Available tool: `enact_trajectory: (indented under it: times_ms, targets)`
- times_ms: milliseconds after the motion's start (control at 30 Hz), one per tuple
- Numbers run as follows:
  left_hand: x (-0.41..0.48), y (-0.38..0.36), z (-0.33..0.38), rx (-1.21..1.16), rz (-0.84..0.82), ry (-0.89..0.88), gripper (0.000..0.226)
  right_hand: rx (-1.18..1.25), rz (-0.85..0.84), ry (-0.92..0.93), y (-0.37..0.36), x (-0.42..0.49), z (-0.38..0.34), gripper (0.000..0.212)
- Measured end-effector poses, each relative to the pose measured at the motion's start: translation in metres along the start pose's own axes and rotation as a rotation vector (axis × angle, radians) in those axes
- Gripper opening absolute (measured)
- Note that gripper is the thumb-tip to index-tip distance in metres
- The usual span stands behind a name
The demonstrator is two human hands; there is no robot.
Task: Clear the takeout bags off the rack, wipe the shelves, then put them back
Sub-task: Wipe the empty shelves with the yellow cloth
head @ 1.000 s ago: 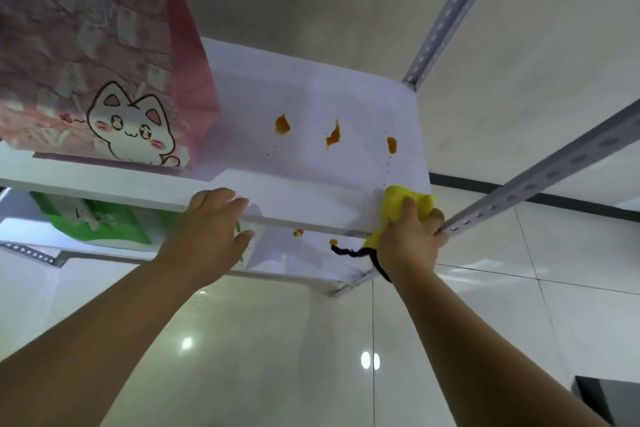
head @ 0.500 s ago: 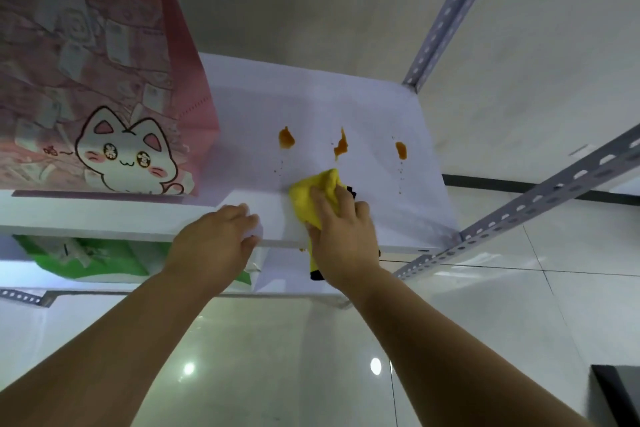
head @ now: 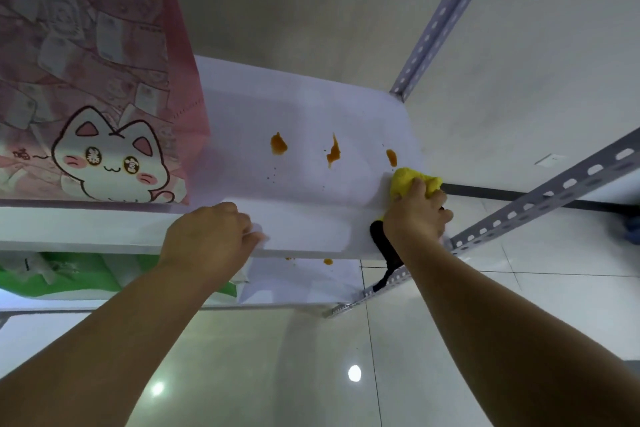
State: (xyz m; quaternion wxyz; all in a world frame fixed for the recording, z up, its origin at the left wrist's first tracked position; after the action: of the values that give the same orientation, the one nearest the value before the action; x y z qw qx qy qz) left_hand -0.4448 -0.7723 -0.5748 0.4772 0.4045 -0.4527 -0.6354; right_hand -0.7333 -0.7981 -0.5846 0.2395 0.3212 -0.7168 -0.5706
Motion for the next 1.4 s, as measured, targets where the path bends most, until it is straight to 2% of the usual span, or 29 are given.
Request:
enact_trajectory:
  times_ms: [200,400,500,700,800,867,967,1033,1100,1167,1333,1400]
  targets:
    - [0.005,0.003,0.003,0.002,0.108,0.015,0.039,0.096,0.033,-0.068,-0.007,0.038,-0.019,0.053]
    - [0.009,-0.002,0.005,0.055,0.159,0.057,0.039,0.077,0.011,0.03,-0.013,0.071,-0.044,0.043]
    - [0.01,-0.007,0.009,0.097,0.189,0.087,0.039,0.041,-0.021,0.191,-0.014,0.075,-0.056,0.042]
    - [0.012,-0.012,0.01,0.049,0.206,0.166,0.033,0.015,-0.097,0.702,-0.012,0.05,-0.063,0.047]
    - [0.012,-0.013,0.013,0.062,0.205,0.16,0.03,0.052,-0.068,0.821,-0.016,0.036,-0.043,0.047]
    - [0.011,-0.013,0.012,0.067,0.214,0.162,0.028,0.04,-0.014,0.677,-0.016,0.043,-0.031,0.047]
    - [0.008,-0.012,0.011,0.045,0.247,0.162,0.028,0.005,-0.018,0.301,-0.012,0.07,-0.032,0.05]
    - [0.009,-0.012,0.013,0.091,0.247,0.174,0.031,0.003,-0.036,0.207,-0.009,0.083,-0.044,0.051]
    - [0.01,-0.012,0.014,0.156,0.231,0.183,0.035,0.015,-0.053,0.215,-0.012,0.088,-0.062,0.049]
    - [0.012,-0.012,0.013,0.172,0.209,0.187,0.037,0.012,-0.079,0.31,-0.017,0.087,-0.081,0.05]
    - [0.012,-0.014,0.012,0.186,0.191,0.182,0.037,-0.033,-0.186,0.806,-0.029,0.062,-0.13,0.048]
    - [0.012,-0.013,0.011,0.165,0.198,0.188,0.036,-0.007,-0.194,0.916,-0.03,0.041,-0.129,0.047]
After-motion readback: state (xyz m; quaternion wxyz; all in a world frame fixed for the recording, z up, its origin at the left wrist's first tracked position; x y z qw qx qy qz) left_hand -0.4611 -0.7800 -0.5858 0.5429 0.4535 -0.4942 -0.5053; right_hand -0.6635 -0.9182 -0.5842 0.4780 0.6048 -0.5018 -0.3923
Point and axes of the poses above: each hand's wrist, its own x-axis towards the middle knuckle, its own y-axis out of the back of the hand, z = x × y, the point moved 3 cm from there along x, towards the middle knuckle
